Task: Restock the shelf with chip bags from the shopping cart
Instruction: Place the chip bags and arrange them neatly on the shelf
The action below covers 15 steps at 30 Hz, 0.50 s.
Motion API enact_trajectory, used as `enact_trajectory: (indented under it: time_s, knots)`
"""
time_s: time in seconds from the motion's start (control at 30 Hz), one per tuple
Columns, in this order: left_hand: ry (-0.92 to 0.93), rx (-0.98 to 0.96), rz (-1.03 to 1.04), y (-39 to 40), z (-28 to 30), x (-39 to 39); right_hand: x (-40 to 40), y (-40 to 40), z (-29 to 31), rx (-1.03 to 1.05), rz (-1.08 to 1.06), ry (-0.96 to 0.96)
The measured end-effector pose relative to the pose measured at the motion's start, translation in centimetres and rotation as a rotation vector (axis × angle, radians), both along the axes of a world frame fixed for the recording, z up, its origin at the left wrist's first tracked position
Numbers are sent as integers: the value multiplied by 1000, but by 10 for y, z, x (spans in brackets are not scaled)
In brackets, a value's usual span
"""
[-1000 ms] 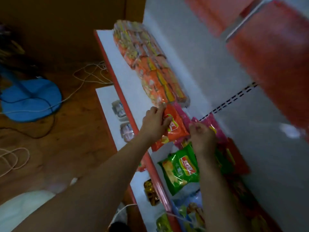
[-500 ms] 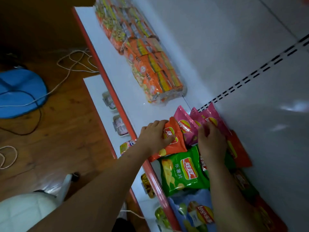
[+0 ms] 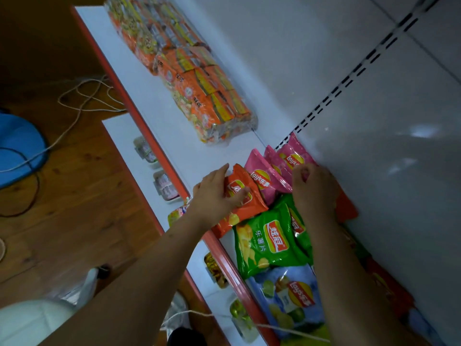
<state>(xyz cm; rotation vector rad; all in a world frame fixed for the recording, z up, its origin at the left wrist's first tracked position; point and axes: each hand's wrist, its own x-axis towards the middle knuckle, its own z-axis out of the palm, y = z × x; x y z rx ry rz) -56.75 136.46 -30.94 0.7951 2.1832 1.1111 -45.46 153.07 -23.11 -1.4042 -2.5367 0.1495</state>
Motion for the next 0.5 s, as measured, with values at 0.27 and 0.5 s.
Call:
enact_trajectory:
  time_s: [0.27,0.5]
  knots:
    - [-171,171,38,23,30,-17,11,13,1,-65,-12,-3]
    - [-253,104,-64,73,23,-20,11,38,-18,-47,-54,-111]
